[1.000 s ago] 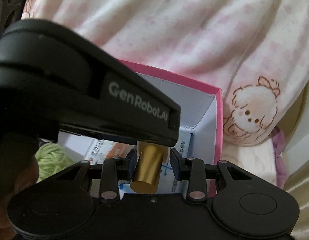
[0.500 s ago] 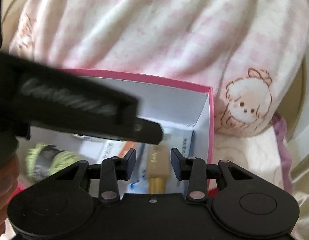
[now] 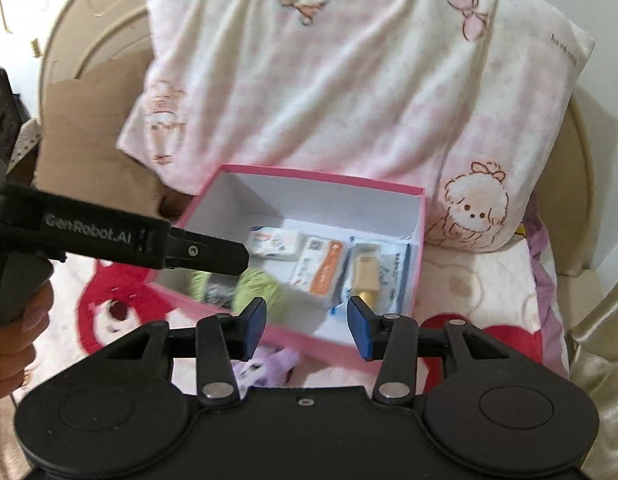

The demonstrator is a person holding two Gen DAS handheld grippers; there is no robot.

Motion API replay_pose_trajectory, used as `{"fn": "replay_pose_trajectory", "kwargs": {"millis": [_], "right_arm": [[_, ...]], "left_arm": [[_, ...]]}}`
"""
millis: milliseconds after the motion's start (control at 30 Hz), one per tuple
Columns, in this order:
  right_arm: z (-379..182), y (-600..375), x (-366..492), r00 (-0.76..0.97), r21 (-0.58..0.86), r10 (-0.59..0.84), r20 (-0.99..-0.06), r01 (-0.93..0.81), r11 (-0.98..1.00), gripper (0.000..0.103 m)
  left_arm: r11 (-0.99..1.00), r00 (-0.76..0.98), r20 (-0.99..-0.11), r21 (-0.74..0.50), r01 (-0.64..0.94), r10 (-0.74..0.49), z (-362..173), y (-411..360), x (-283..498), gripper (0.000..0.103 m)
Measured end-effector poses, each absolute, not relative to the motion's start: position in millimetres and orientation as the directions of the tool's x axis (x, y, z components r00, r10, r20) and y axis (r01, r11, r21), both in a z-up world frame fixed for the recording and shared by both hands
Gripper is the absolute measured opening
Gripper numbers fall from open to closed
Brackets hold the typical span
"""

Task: Organize objects
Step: 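Withdraw the left tool and move toward the orange makeup sponge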

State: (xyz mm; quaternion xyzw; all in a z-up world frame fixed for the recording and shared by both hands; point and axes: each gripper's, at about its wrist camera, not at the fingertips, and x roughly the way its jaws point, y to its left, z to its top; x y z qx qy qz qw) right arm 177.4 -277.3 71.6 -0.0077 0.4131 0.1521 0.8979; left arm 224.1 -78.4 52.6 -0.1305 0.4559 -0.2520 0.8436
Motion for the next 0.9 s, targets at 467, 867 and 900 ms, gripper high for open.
{"fn": "replay_pose_trajectory", "kwargs": {"millis": [467, 867, 900], "right_arm": [[107, -254, 77, 0.601, 0.129, 0.368, -0.71, -0.402, 0.906, 0.06], [38, -239, 53, 0.578, 0.193, 0.435, -0.691, -0.432, 0.881, 0.07], [31, -237, 53, 0.572, 0.196, 0.438, -0.694, -0.435, 0.879, 0.071]], "left_arm": [[0.853, 0.435, -0.754, -0.32, 0.412, -0.493, 80, -34, 122, 0.062], [0.831, 0.391, -0.761, -0.341, 0.439, -0.518, 15, -25, 112, 0.066], [0.827, 0.384, -0.761, -0.343, 0.446, -0.523, 10, -25, 113, 0.067]]}}
